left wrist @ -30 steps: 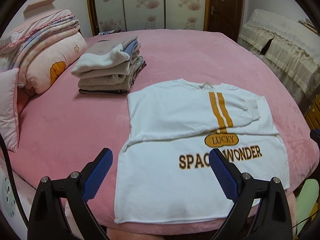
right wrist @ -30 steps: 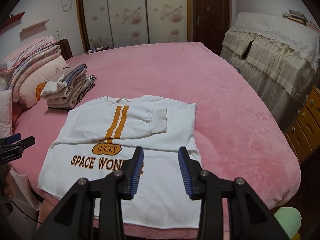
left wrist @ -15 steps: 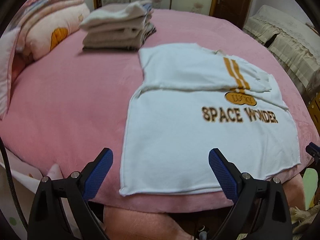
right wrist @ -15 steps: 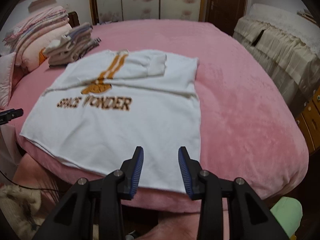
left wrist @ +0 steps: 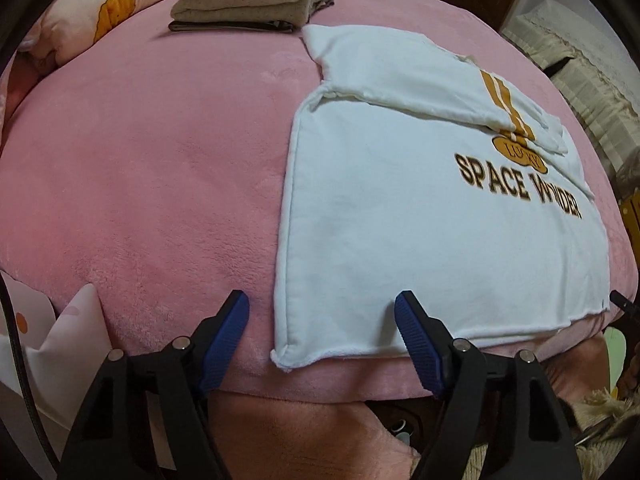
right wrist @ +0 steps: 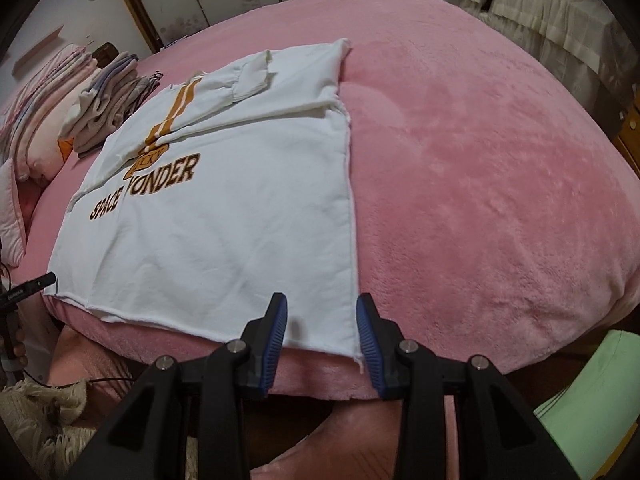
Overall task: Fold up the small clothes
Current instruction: 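Move both grippers to the hem edge of the sweatshirt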
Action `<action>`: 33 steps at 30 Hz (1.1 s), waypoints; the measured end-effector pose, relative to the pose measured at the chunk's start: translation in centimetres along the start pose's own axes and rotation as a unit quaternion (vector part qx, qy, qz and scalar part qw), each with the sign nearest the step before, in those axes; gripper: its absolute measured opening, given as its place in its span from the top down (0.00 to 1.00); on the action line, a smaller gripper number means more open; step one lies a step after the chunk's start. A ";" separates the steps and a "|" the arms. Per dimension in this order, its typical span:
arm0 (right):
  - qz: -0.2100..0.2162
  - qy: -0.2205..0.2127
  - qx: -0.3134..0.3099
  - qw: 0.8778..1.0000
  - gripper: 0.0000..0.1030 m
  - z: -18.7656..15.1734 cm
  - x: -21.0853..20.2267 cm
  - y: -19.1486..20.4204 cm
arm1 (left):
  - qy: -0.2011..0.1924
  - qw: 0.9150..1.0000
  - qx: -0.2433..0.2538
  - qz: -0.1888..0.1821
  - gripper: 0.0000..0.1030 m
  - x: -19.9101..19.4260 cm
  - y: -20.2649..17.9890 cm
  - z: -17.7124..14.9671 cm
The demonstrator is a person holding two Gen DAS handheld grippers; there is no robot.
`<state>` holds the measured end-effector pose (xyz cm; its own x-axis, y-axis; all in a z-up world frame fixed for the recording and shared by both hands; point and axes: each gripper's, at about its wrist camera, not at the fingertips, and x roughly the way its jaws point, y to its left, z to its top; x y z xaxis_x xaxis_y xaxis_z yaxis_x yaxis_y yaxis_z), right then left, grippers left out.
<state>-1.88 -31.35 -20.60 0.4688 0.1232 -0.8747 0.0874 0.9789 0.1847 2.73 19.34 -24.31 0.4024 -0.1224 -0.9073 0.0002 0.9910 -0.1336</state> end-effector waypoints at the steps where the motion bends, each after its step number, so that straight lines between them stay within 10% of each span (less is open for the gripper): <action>1: 0.002 0.002 0.002 1.000 0.65 -0.1 0.1 -0.2 | 0.002 1.000 0.002 -0.003 0.28 0.1 0.0 -0.1; 11: 0.035 0.034 0.033 0.998 0.69 -0.7 1.9 -2.3 | 0.001 1.000 0.015 -0.017 0.28 0.6 0.3 -0.4; 16: 0.062 0.043 0.048 0.996 0.74 -0.9 2.2 -2.8 | 0.008 0.999 0.020 -0.047 0.52 0.6 0.0 -0.6; 33: 0.094 0.068 0.069 0.991 0.77 -1.6 3.2 -4.3 | 0.020 0.998 0.023 -0.049 0.51 1.6 -0.3 -1.3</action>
<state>-2.17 -34.86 -24.94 0.3666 0.3312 -0.8694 0.1328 0.9063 0.4012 2.21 18.78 -26.21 0.3620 -0.2200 -0.9058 0.0800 0.9755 -0.2050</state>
